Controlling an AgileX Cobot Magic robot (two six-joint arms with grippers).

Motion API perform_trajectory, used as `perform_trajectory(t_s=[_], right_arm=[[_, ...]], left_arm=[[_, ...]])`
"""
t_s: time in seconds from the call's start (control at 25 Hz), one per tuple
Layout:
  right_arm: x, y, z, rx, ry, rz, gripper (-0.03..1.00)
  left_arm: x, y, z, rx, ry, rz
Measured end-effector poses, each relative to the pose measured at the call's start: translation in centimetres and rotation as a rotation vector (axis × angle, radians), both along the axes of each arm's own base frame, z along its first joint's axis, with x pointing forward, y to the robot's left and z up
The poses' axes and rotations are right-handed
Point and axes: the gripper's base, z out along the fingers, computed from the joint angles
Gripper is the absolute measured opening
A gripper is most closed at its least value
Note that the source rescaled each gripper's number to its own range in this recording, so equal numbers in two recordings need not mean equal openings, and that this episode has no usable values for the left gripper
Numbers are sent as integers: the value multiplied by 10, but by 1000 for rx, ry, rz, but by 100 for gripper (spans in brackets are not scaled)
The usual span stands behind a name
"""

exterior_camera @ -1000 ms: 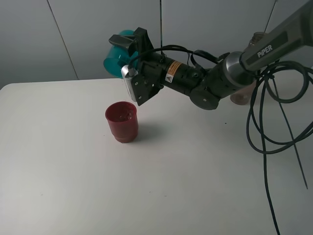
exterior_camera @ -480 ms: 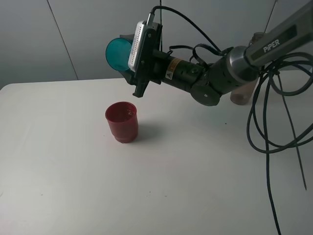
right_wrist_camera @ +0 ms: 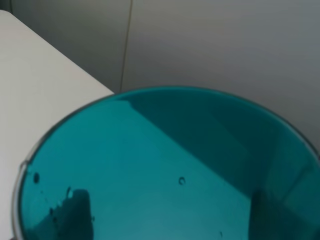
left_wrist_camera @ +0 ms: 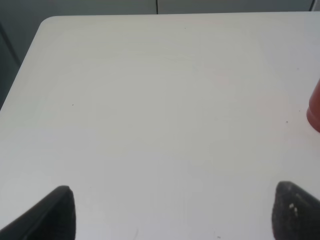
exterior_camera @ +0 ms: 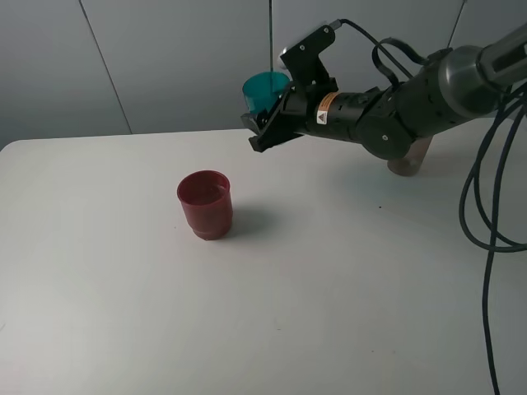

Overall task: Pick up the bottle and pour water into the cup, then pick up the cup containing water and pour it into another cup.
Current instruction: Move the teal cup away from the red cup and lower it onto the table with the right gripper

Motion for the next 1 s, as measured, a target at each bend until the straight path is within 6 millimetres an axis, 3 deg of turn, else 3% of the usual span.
perform_trajectory(t_s=[0.28, 0.48, 0.8, 1.0], right_arm=[[-20, -42, -26, 76, 100, -98, 7], [-19, -65, -41, 124, 128, -180, 7], [-20, -64, -83, 200, 134, -175, 7], [-19, -65, -90, 246, 89, -191, 7]], left_arm=[[0, 0, 0, 0, 0, 0], [0, 0, 0, 0, 0, 0], [0, 0, 0, 0, 0, 0], [0, 0, 0, 0, 0, 0]])
